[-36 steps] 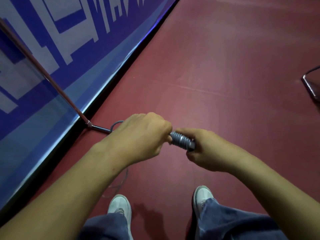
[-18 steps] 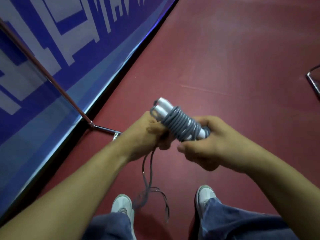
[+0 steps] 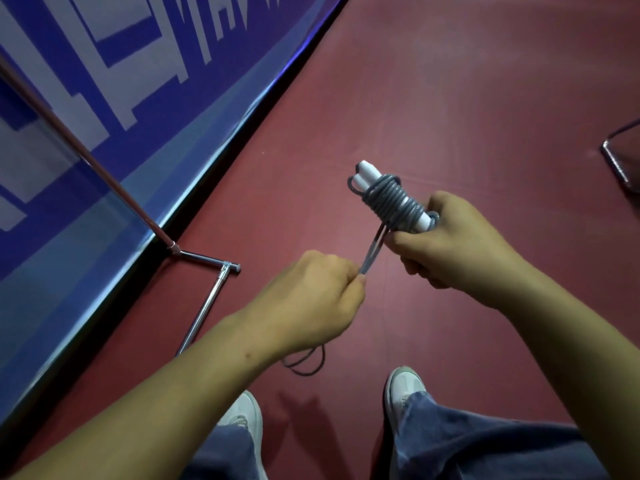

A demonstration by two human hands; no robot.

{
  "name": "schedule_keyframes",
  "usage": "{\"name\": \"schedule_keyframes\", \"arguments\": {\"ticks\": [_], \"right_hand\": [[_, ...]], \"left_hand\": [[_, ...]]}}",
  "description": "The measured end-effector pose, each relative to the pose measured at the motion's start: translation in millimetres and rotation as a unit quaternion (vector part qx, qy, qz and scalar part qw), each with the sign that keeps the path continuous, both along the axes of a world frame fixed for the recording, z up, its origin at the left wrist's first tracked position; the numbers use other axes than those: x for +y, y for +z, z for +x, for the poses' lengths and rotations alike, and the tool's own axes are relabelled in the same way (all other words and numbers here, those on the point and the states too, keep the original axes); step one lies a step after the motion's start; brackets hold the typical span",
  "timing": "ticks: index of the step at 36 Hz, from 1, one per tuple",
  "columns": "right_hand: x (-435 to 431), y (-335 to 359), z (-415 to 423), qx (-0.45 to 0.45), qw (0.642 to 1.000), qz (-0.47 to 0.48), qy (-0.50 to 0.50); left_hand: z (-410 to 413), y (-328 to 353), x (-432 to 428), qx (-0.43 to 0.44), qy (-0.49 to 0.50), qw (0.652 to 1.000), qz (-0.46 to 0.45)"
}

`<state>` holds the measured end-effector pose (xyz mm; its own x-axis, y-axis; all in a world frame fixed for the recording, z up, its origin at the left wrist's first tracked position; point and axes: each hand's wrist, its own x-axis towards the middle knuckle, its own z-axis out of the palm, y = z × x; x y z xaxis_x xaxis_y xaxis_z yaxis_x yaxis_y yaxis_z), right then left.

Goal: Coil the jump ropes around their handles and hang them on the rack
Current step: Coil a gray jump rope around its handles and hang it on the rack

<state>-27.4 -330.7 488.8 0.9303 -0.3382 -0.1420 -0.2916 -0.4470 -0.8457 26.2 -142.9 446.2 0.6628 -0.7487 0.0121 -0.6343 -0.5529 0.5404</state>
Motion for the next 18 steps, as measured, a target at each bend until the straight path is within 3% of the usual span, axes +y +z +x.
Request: {"name": "schedule_keyframes", "arguments": {"ticks": [4, 8, 12, 18], "right_hand": [[-3.6, -2.2, -4.6, -0.028, 0.999, 0.041, 0.011], [-3.5, -22.8, -0.8, -0.007, 0.987, -0.151, 0.059], [9.5, -45.4, -2.2, 0.119, 0.948, -0.245, 0.167], [32.5, -50.7, -10.5, 0.206, 0.876, -0.279, 0.336]], "left_hand": [[6.2, 5.5, 5.5, -0.006, -0.008, 1.000, 0.006], [2.6, 13.5, 7.6, -0.055, -0.051, 0.996, 0.039], [8.6, 12.0, 13.5, -0.143, -0.112, 0.980, 0.080], [32.4, 5.7, 21.5, -0.048, -0.121, 0.990, 0.052]]}}
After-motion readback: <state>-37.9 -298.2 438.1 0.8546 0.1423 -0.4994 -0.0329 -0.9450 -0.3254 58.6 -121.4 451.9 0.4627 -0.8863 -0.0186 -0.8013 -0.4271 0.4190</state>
